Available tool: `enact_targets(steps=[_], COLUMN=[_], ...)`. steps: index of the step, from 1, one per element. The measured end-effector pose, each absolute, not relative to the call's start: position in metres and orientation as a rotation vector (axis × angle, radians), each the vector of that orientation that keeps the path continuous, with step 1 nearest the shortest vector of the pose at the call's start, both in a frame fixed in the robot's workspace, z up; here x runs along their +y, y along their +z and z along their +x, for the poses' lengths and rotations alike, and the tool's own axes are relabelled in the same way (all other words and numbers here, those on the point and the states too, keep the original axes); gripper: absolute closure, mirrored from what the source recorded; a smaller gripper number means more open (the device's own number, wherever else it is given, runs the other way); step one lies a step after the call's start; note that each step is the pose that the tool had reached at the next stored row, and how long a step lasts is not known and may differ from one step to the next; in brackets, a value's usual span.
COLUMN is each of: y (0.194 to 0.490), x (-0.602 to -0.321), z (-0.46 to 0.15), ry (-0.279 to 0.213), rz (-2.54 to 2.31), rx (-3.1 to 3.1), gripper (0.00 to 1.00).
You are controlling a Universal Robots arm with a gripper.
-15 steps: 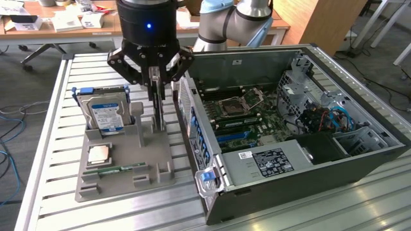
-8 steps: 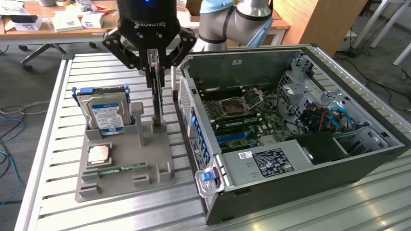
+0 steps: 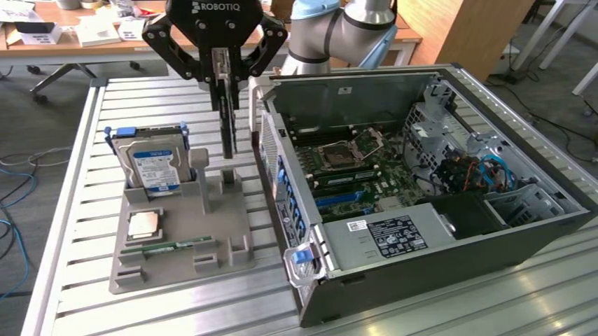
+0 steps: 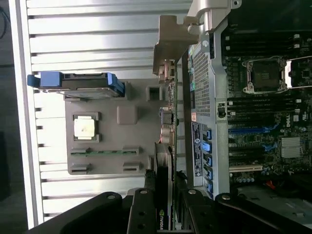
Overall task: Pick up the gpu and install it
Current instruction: 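Pick up the gpu and move the gpu toward the slot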
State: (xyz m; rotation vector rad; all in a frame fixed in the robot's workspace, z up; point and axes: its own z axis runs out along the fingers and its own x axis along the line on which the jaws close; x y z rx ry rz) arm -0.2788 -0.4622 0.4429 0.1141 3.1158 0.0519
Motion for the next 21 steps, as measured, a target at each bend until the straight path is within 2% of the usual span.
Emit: enact_targets(steps=[11,21], y=[0.443,0.443], x=[-0.462,-0.462], z=[-0.266,-0.226], ry=[0.052,0.052], rz=[0.114,0.114], rx=[3.116,3.116], gripper=[0.74,0.74])
